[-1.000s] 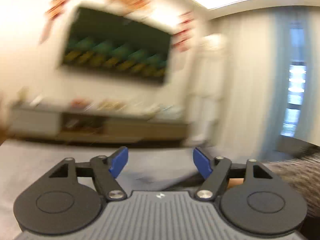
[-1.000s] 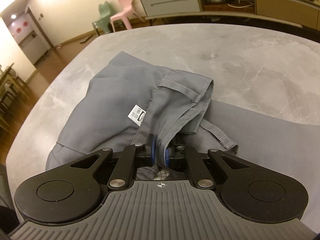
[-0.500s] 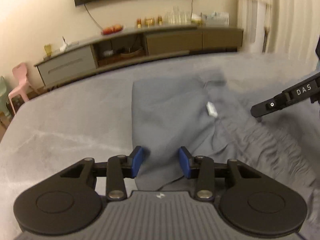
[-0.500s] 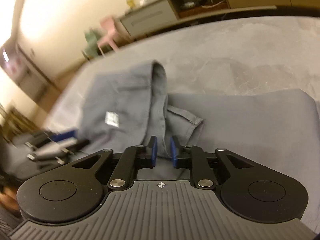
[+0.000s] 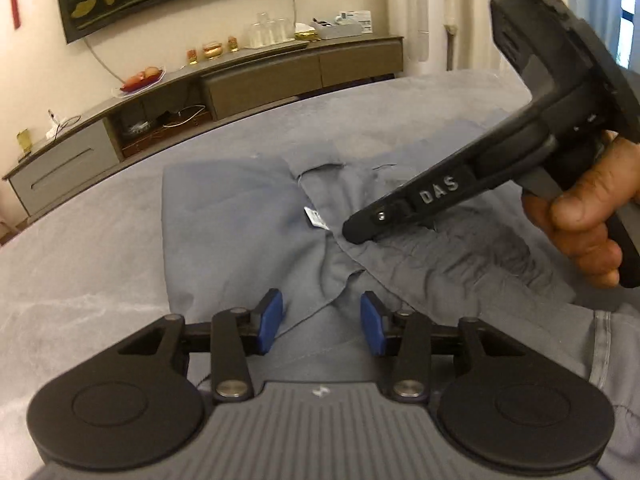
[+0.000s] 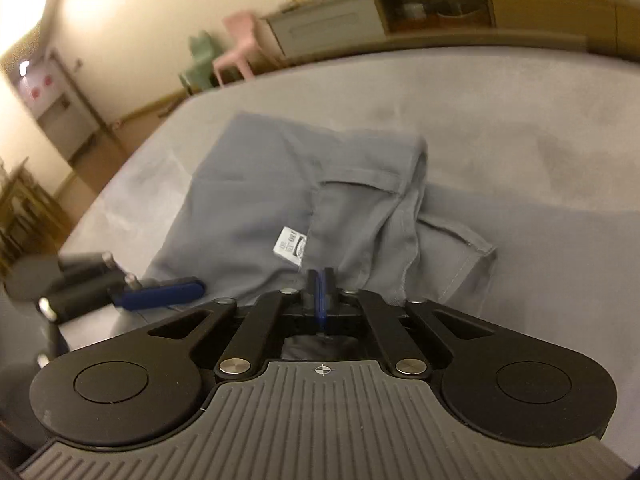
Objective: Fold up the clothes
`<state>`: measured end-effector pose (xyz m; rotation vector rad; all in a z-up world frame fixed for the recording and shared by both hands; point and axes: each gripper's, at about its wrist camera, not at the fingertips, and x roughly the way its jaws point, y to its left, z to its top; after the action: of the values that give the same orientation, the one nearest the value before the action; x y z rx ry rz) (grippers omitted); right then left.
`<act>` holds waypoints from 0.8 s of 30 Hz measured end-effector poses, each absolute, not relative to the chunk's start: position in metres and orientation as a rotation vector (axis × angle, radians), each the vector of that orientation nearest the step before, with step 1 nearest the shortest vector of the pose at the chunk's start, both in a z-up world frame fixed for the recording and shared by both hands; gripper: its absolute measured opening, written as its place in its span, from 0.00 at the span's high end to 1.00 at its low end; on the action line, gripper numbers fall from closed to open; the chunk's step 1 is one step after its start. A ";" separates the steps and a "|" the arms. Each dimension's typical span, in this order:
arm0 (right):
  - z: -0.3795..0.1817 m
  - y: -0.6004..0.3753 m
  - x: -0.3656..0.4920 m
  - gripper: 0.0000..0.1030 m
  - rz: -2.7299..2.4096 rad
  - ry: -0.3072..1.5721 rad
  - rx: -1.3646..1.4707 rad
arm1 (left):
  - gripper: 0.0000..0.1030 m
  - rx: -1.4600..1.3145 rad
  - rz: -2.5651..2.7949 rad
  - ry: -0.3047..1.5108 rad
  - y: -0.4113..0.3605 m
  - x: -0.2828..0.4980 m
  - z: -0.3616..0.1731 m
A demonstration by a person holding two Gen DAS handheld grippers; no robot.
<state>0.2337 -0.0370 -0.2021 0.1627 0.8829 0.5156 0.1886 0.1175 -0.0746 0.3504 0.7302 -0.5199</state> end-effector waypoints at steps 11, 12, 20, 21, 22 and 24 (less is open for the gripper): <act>-0.156 -0.057 0.101 0.63 0.433 0.861 -0.093 | 0.58 0.196 -0.485 0.663 0.154 0.181 -0.045; -0.164 -0.046 0.095 0.65 0.457 0.865 -0.124 | 0.58 0.194 -0.515 0.663 0.153 0.174 -0.041; -0.159 -0.052 0.077 0.65 0.495 0.821 -0.095 | 0.56 0.549 -0.943 0.488 0.137 0.020 -0.037; -0.155 -0.055 0.073 0.65 0.528 0.829 -0.090 | 0.56 0.609 -0.952 0.518 0.130 0.015 -0.054; -0.151 -0.058 0.068 0.65 0.562 0.836 -0.086 | 0.56 0.669 -0.960 0.548 0.123 0.010 -0.071; -0.142 -0.063 0.059 0.68 0.628 0.851 -0.077 | 0.55 0.730 -0.978 0.570 0.111 0.008 -0.087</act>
<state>0.0589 -0.0632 -0.1421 -0.0770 0.8512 0.6285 0.0080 0.1112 -0.0870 0.7300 0.5705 -0.9778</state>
